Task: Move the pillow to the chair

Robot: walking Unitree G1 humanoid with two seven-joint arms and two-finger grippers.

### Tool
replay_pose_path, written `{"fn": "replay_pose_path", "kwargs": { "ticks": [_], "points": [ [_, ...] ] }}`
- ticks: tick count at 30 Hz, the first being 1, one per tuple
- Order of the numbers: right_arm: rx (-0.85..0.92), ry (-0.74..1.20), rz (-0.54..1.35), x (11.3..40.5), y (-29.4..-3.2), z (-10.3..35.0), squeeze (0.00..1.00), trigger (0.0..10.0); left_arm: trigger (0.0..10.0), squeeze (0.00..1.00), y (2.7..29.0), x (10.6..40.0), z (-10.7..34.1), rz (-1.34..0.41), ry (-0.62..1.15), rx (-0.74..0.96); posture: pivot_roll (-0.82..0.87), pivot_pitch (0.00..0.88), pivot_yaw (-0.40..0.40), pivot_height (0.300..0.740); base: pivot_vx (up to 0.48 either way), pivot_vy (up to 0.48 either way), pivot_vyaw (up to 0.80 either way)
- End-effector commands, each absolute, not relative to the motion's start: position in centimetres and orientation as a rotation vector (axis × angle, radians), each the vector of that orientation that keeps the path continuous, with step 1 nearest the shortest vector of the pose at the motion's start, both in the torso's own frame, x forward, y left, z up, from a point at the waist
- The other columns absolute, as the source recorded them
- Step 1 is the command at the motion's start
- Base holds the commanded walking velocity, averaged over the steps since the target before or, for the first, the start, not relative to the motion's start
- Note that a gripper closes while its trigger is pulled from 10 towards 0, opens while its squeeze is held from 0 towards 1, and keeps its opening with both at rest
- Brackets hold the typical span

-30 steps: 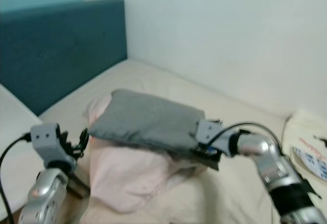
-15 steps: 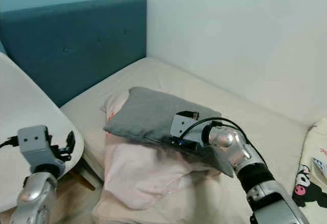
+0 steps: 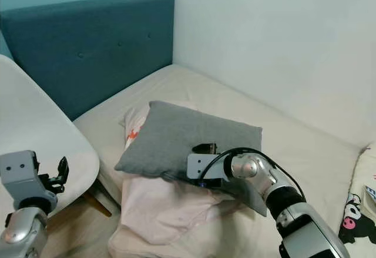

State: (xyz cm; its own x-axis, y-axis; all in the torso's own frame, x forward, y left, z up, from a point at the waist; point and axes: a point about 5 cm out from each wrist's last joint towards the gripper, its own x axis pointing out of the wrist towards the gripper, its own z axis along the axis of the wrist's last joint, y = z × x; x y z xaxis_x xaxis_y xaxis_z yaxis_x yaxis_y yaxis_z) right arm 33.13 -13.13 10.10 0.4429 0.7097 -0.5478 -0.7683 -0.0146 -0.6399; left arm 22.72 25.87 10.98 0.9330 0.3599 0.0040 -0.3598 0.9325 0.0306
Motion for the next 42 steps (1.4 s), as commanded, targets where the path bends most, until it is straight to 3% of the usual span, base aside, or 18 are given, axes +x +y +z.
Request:
{"fn": "replay_pose_path", "kwargs": {
  "ticks": [1,8,15,23,34,41,42],
  "points": [
    [-1.069,0.091,1.224,32.8,-13.2,9.7,0.0,10.0,10.0,0.0,25.9,22.6,11.1,0.36,0.014,0.054,0.01,0.0,-0.135,0.74,0.0,0.0,0.0],
    [-0.994,0.054,1.32,32.6,-12.8,10.9,0.0,10.0,10.0,0.0,26.0,22.5,11.0,0.358,0.027,0.059,0.01,0.0,-0.134,0.74,0.0,0.0,0.0],
    [-1.069,0.029,1.328,32.3,-13.4,11.2,0.0,10.0,10.0,0.0,25.7,22.9,11.0,0.351,0.028,0.049,-0.01,0.0,-0.136,0.74,0.0,0.0,0.0],
    [-1.171,0.013,1.039,33.8,-14.6,10.1,0.0,10.0,10.0,0.0,25.3,23.2,10.9,0.347,0.024,0.034,-0.01,0.0,-0.145,0.74,0.0,0.0,0.0],
    [-1.179,0.075,0.989,33.3,-15.2,8.3,0.0,10.0,10.0,0.0,25.0,23.3,10.8,0.35,0.025,0.028,-0.01,0.0,-0.154,0.74,0.0,0.0,0.0],
    [-1.243,0.075,0.847,33.3,-15.5,6.7,0.0,10.0,10.0,0.0,25.0,23.3,10.9,0.347,0.022,0.036,0.0,0.0,-0.154,0.74,0.0,0.0,0.0],
    [-1.267,0.105,0.817,33.2,-15.9,6.1,0.0,3.5,10.0,0.0,25.1,23.3,10.9,0.349,0.021,0.038,0.0,0.0,-0.153,0.74,0.0,0.0,0.0]
  ]
}}
